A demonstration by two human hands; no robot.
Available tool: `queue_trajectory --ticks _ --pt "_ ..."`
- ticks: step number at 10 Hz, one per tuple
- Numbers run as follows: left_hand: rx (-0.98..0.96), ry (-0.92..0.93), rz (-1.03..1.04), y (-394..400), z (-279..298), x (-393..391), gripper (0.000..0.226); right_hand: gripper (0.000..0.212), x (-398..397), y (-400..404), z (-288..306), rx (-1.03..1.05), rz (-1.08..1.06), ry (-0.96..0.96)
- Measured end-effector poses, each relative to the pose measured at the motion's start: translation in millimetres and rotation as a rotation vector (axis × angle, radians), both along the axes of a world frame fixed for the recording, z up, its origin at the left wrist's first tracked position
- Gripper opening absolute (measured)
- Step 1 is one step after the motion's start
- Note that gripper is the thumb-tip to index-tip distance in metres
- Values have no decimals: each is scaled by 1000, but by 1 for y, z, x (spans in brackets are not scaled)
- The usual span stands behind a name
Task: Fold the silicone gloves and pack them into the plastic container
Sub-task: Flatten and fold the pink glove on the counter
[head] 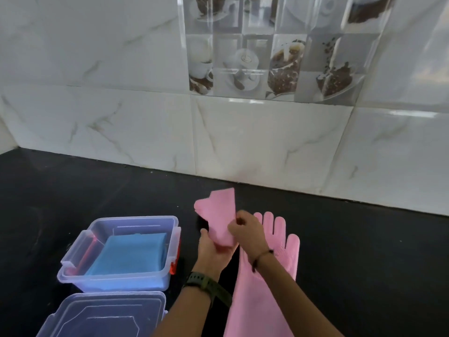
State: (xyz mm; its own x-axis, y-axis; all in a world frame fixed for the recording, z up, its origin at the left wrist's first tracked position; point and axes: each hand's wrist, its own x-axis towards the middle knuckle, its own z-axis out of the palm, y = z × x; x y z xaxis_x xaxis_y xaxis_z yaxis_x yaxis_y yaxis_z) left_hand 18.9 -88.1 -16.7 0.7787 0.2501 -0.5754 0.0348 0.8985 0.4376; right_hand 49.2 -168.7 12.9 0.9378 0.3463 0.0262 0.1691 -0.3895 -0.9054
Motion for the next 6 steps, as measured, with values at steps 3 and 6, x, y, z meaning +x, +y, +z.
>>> queue_trajectory --ticks 3,6 --pt "436 -125 -409 -31 -1 -15 31 25 -40 -112 -4 177 92 424" --pt "844 -220 -792 -23 52 26 59 49 -16 -117 -13 813 -42 818"
